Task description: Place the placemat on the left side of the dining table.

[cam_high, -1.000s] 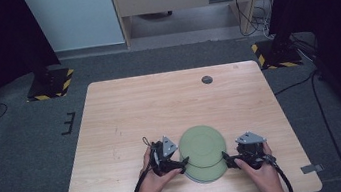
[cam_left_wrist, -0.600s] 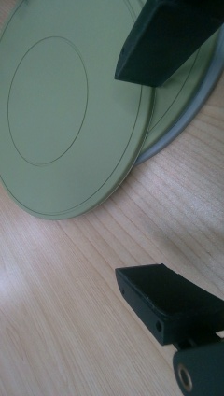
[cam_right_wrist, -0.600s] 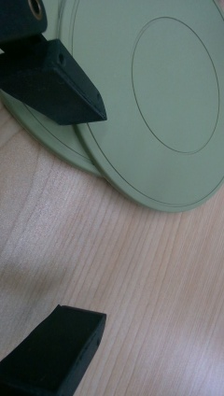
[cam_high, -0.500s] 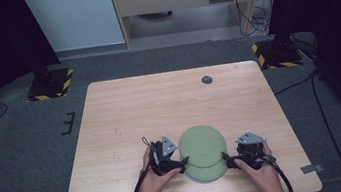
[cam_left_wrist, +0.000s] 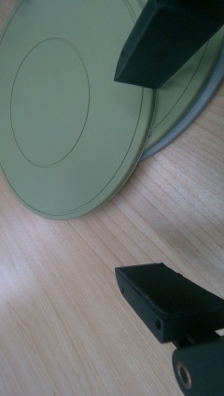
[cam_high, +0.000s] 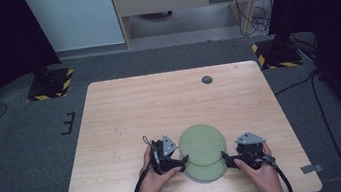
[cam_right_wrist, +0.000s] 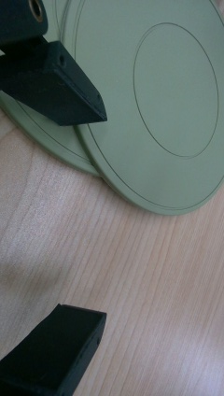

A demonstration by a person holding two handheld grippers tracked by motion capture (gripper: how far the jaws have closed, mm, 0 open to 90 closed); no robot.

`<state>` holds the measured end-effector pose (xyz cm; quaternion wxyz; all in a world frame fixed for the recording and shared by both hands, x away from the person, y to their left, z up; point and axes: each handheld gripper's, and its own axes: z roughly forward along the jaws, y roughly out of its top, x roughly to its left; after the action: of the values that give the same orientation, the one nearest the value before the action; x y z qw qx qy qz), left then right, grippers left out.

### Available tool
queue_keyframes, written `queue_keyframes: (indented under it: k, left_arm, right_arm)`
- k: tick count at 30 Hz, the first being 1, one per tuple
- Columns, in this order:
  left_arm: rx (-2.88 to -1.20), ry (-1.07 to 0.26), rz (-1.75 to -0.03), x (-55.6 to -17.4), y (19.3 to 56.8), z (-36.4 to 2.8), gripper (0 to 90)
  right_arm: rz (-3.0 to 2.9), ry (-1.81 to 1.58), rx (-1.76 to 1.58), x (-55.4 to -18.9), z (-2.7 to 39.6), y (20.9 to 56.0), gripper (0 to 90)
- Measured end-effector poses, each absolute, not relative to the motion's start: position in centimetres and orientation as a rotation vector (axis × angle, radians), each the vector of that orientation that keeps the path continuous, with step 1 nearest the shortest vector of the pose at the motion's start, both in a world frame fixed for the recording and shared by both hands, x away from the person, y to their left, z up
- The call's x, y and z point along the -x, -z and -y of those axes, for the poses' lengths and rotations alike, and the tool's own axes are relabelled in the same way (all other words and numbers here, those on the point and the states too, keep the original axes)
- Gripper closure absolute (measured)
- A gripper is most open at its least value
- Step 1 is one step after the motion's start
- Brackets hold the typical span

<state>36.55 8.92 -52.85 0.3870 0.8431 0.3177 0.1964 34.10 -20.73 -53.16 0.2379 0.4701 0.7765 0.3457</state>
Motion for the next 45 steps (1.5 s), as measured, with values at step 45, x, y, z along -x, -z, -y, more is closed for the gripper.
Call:
queue_keyframes:
  k: [45]
  left_arm:
    - [-2.164, -0.338, -0.804, -41.0, 50.1, -7.6, 10.0]
  right_arm:
    - [-2.109, -0.964, -1.288, -34.4, 22.8, 52.7, 17.3]
